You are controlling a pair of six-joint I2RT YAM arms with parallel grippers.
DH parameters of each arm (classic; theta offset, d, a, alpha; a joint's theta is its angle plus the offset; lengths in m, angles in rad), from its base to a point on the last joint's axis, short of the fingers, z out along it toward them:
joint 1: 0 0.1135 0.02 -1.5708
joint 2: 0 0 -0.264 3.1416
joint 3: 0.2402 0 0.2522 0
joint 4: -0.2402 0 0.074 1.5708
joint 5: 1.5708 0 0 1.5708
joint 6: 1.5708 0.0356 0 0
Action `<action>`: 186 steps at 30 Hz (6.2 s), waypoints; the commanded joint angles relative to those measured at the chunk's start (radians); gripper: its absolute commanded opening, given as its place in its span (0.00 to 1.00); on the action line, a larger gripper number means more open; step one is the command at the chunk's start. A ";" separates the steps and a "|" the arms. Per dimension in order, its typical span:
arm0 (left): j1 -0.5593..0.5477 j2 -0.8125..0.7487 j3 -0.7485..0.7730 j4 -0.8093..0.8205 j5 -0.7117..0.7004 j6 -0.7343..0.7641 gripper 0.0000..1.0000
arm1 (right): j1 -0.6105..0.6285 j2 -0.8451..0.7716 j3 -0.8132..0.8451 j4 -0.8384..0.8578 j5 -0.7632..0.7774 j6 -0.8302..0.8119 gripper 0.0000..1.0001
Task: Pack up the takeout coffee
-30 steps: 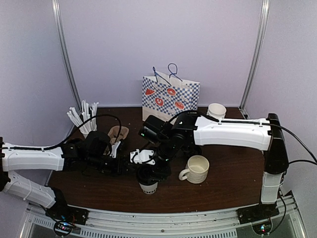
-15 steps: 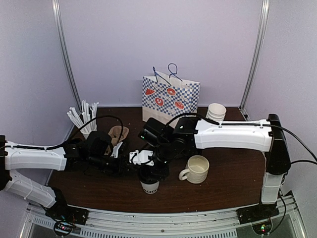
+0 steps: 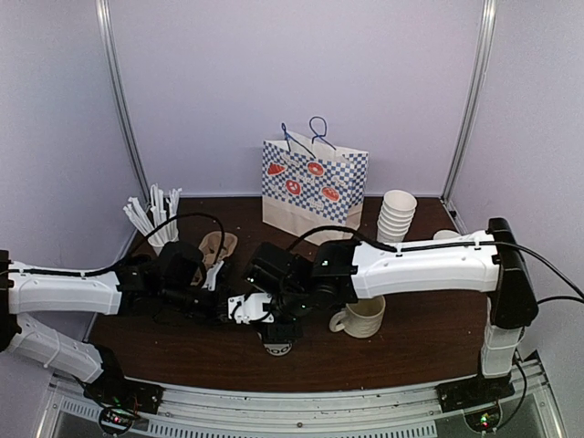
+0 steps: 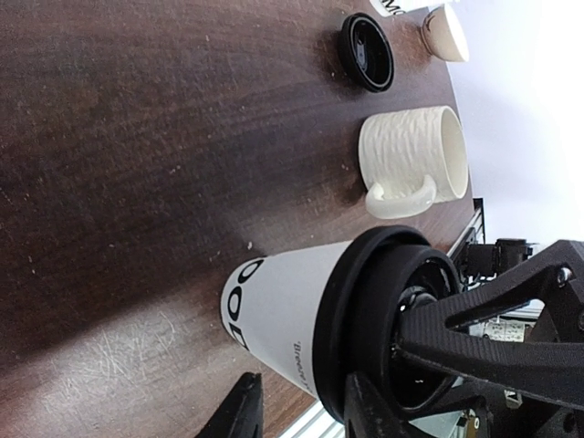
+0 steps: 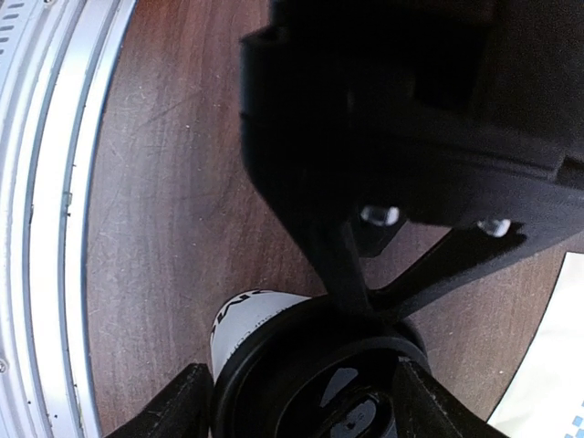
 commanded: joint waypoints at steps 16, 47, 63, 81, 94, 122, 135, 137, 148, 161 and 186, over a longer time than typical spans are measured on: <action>-0.040 -0.054 0.143 -0.139 -0.069 0.178 0.38 | -0.016 -0.148 -0.040 -0.190 -0.067 -0.048 0.70; -0.041 -0.044 0.149 -0.161 -0.106 0.227 0.44 | -0.089 -0.063 0.016 -0.195 -0.123 0.021 0.75; -0.041 -0.021 0.156 -0.163 -0.108 0.253 0.45 | -0.120 -0.014 0.106 -0.225 -0.226 0.054 0.98; -0.041 -0.011 0.170 -0.182 -0.113 0.267 0.45 | -0.119 0.062 0.189 -0.272 -0.217 0.058 0.79; -0.041 -0.002 0.178 -0.196 -0.114 0.267 0.45 | -0.120 0.072 0.180 -0.264 -0.148 0.060 0.78; -0.039 0.026 0.205 -0.209 -0.111 0.266 0.46 | -0.585 -0.161 0.211 -0.319 -0.117 0.051 0.72; -0.039 0.080 0.226 -0.194 -0.084 0.280 0.46 | -0.860 -0.420 -0.158 -0.323 -0.124 0.085 0.72; -0.040 0.086 0.228 -0.192 -0.081 0.282 0.46 | -0.917 -0.446 -0.207 -0.336 -0.116 0.074 0.72; -0.040 0.097 0.232 -0.183 -0.069 0.286 0.47 | -1.221 -0.533 -0.360 -0.375 -0.105 0.011 0.72; -0.040 0.109 0.267 -0.213 -0.059 0.316 0.48 | -1.301 -0.506 -0.418 -0.308 -0.145 0.046 0.78; -0.041 0.136 0.340 -0.232 -0.041 0.381 0.51 | -1.231 -0.471 0.004 -0.385 -0.387 0.015 0.63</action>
